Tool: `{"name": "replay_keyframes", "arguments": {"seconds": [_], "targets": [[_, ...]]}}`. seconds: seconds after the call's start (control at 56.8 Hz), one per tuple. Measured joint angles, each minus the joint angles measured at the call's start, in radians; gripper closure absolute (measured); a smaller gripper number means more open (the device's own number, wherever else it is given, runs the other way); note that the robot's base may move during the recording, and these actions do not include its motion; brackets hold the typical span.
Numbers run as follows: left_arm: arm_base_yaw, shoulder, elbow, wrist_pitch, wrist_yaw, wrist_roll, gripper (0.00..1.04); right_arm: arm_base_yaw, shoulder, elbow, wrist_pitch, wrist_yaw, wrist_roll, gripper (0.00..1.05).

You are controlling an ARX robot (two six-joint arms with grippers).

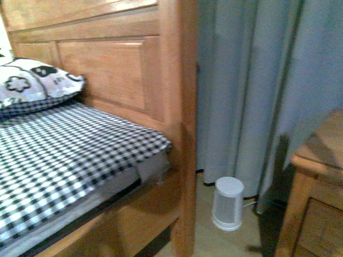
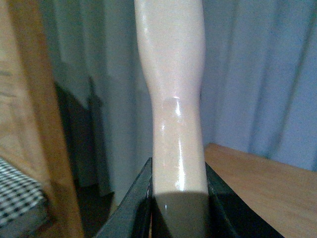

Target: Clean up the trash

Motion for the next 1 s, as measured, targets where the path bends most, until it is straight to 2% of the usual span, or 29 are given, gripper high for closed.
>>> {"name": "replay_keyframes", "arguments": {"seconds": [1.003], "targets": [[0.003, -0.003, 0.000, 0.000, -0.006, -0.004, 0.77, 0.004, 0.007, 0.000, 0.000, -0.012, -0.003, 0.84]]}}
